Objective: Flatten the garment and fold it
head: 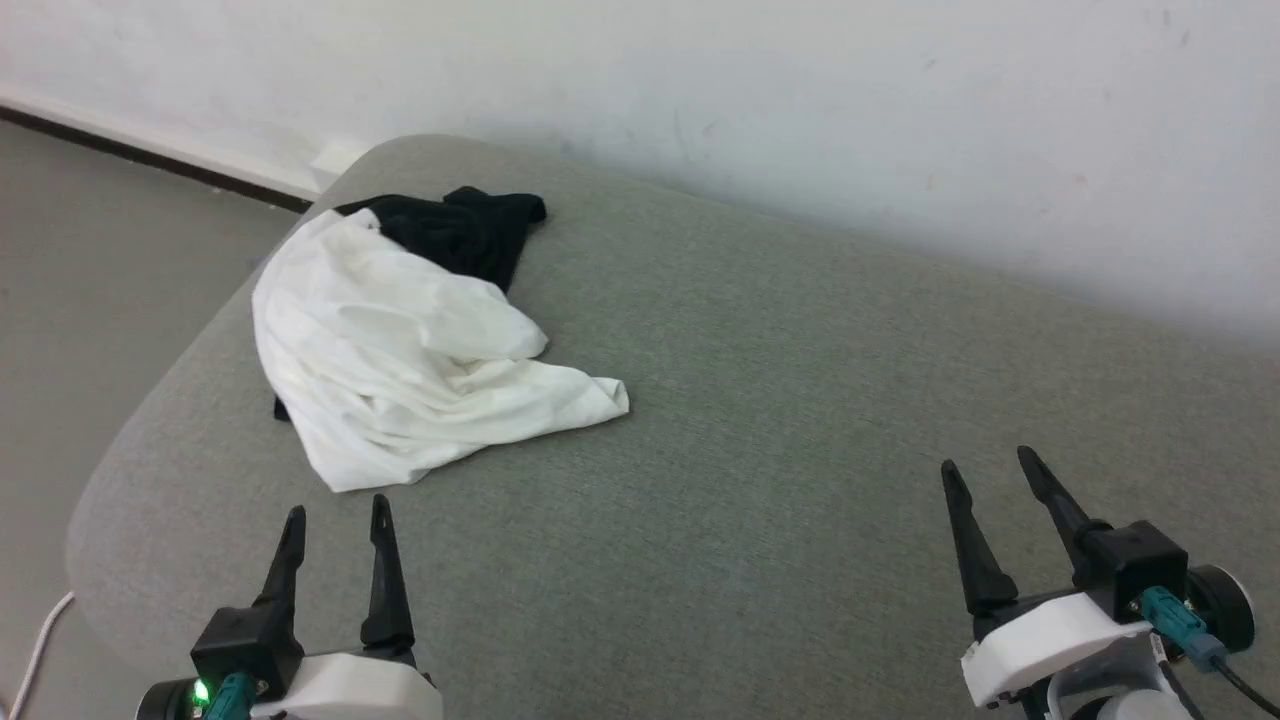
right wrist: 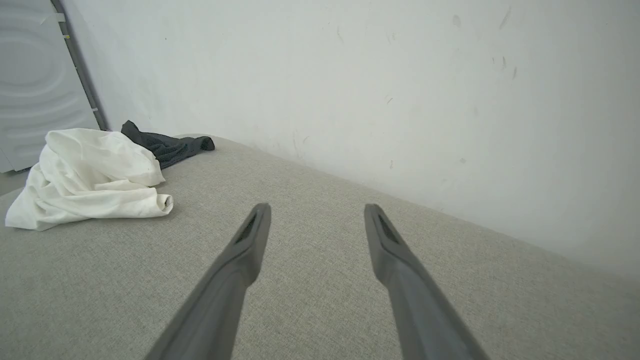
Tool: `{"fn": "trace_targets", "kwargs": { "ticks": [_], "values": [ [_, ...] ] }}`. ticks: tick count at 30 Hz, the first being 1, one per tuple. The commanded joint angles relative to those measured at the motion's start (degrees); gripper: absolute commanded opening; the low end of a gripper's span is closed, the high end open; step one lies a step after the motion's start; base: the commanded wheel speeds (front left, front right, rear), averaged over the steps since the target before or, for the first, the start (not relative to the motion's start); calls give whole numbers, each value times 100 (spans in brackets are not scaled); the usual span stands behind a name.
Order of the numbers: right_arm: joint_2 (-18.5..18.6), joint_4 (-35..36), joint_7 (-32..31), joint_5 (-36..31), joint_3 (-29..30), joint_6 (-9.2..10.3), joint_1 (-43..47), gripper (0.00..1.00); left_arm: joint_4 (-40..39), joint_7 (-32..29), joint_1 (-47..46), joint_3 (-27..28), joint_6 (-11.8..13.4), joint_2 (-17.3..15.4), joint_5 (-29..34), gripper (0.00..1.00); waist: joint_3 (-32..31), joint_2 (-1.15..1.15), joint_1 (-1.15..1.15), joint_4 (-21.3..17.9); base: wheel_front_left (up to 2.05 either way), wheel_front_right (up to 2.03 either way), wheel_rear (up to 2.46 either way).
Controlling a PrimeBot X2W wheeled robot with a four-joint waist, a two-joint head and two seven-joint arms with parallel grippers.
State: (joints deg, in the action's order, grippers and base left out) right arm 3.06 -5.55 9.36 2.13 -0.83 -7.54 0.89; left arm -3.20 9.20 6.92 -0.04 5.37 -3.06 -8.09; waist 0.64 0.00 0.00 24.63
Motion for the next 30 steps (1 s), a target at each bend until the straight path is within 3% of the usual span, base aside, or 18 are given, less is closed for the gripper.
{"fn": "trace_targets", "kwargs": {
  "ticks": [1,30],
  "values": [
    [-11,-48,61,41,-23,4,-11,100,-31,76,74,-1,44,12,-70,100,-33,0,0,199,0,0,0],
    [-16,-172,396,76,28,5,5,100,-82,411,409,-118,283,16,-366,100,-33,0,0,1080,-2,-2,-2]
  ]
}}
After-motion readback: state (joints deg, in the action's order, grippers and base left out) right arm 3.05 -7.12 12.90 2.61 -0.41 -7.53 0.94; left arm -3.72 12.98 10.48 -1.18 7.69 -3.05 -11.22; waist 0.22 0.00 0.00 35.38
